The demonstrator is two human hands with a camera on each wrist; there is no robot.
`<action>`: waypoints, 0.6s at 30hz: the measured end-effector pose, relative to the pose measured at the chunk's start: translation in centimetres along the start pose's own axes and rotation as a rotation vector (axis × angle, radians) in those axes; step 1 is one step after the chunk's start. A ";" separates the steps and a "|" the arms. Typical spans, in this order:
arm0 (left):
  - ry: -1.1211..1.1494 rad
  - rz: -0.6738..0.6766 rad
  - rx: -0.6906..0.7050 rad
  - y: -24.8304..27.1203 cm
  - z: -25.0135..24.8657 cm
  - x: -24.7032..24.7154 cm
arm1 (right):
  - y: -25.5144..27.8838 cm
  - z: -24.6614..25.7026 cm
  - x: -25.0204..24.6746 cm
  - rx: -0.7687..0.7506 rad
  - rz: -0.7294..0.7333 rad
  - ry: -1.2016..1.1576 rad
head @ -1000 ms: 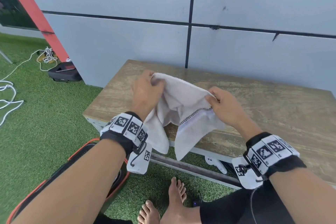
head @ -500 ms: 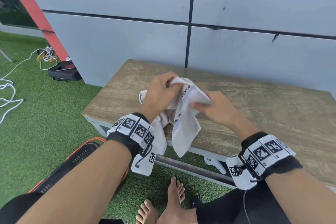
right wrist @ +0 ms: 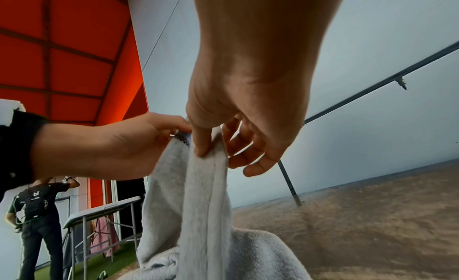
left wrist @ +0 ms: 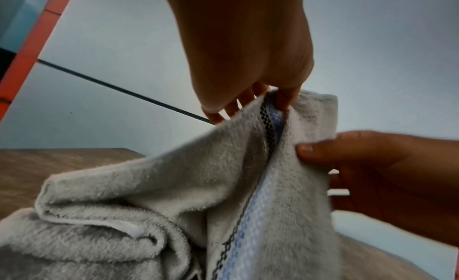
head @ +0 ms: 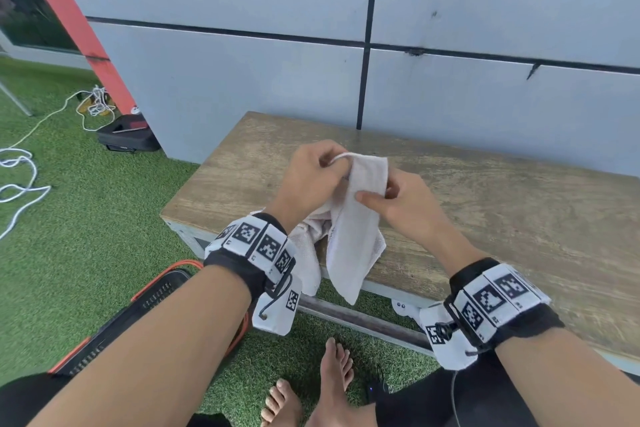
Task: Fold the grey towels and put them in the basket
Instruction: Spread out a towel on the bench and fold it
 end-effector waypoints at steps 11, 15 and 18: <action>-0.042 -0.063 -0.009 -0.2 1.4 -1.7 | 0.5 -0.7 0.9 -0.004 0.117 0.040; -0.485 0.117 0.372 1.6 -1.2 1.4 | -0.1 1.9 1.0 -0.117 0.080 0.071; -0.570 0.098 0.463 1.6 -1.7 1.9 | -0.1 2.8 1.1 -0.158 0.067 0.034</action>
Point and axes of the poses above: each hand's wrist, its own y-axis away from the middle knuckle, its own x-axis out of the palm, z = x × y, the point moved 7 cm from there along -y, towards the middle knuckle, and after that the axes turned 4 degrees about -z, right-handed, at the moved point
